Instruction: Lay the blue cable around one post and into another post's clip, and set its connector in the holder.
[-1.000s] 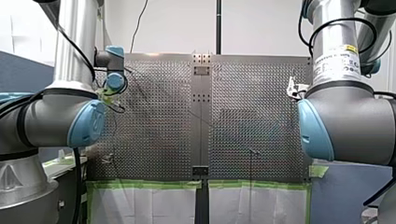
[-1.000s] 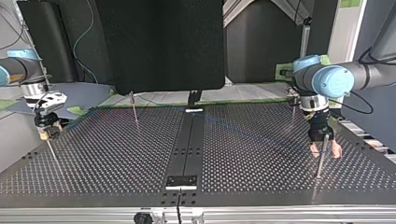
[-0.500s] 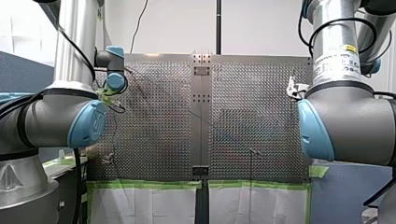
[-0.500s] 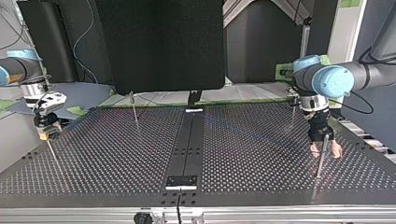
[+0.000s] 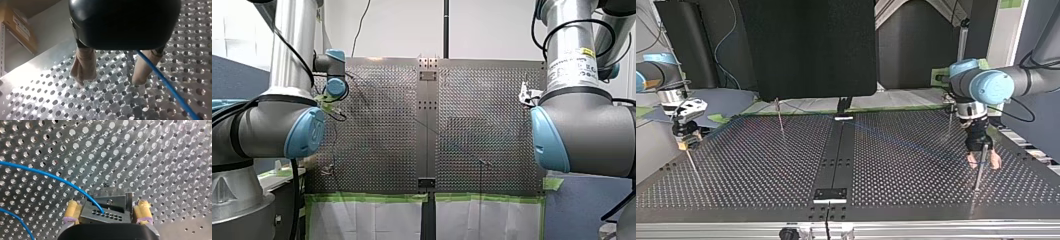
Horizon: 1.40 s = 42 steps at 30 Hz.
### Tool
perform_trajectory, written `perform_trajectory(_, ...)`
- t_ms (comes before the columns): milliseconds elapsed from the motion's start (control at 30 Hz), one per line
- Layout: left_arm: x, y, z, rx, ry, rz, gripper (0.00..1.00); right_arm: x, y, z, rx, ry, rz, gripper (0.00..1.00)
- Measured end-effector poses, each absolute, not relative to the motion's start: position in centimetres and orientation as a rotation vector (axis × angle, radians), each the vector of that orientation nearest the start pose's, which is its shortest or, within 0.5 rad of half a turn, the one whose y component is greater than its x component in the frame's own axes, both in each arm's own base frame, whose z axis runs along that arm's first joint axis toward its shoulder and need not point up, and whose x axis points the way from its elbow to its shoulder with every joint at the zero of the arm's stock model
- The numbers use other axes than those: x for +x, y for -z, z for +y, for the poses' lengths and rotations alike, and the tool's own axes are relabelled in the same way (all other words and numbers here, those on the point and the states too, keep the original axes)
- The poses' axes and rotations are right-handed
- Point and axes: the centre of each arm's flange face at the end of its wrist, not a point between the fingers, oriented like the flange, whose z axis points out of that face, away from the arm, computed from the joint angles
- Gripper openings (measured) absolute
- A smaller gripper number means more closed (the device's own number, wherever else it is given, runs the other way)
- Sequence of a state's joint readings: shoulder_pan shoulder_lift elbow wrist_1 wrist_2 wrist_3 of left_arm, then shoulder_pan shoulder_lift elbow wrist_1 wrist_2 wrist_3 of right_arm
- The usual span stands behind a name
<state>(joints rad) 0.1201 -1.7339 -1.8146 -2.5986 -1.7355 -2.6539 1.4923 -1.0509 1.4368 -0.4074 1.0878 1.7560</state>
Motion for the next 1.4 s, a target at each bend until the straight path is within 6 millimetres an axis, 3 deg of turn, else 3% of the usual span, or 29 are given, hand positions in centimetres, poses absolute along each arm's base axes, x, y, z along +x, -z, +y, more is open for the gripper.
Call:
perform_trajectory(533,54.1,-33.2,-6.0,-0.998,0.71,1.213,1.0,12.7,-28.6,-67.7,1.428,-1.635,-1.133,1.0)
perform_trajectory(867,52.4,-35.4,-5.4,-1.069,0.719,1.14,1.0,12.7,-28.6,-67.7,1.428,-1.635,-1.133,1.0)
perform_trajectory(1400,49.8,-35.6,-5.9,-1.04,0.62,1.233,1.0,12.7,-28.6,-67.7,1.428,-1.635,-1.133,1.0)
